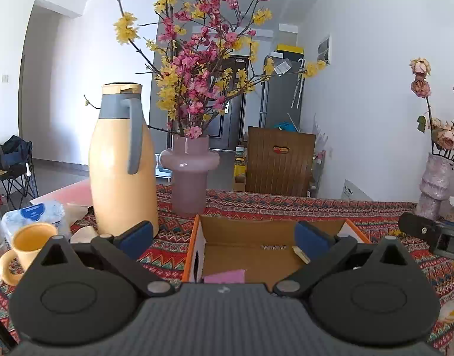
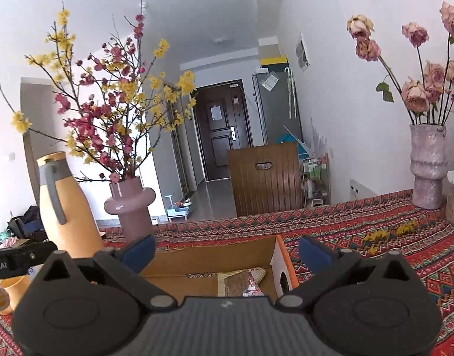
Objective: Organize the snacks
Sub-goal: 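Move both tools back to the snack pile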
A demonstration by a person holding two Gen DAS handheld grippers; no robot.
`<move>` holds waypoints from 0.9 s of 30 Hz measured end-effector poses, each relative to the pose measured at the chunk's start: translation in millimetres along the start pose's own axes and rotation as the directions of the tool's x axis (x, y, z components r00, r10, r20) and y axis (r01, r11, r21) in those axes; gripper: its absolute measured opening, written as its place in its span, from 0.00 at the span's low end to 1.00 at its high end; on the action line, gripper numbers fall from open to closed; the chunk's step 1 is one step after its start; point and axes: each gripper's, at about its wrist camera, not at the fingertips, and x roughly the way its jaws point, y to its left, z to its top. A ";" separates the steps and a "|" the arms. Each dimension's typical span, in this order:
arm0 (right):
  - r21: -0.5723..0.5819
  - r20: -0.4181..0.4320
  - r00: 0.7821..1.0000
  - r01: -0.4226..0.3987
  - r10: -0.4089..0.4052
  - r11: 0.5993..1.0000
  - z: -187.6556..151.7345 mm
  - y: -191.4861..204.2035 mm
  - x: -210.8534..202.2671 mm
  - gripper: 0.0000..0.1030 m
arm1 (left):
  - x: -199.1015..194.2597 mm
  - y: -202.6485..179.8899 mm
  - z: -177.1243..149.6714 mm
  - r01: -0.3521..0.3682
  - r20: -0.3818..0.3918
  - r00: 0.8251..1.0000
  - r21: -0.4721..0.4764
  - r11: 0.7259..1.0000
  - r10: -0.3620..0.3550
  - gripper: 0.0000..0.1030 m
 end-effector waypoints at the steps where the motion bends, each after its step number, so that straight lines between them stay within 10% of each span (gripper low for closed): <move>1: -0.002 0.001 1.000 0.000 0.000 1.000 -0.5 0.3 -4.9 1.00 | -4.6 1.1 -1.6 -0.001 -0.001 1.000 0.000 1.000 0.001 1.00; 27: -0.006 -0.097 0.995 -0.003 0.002 1.000 -73.7 14.5 -138.2 1.00 | -110.6 41.8 -93.0 0.005 -0.154 0.988 -0.032 0.999 -0.010 1.00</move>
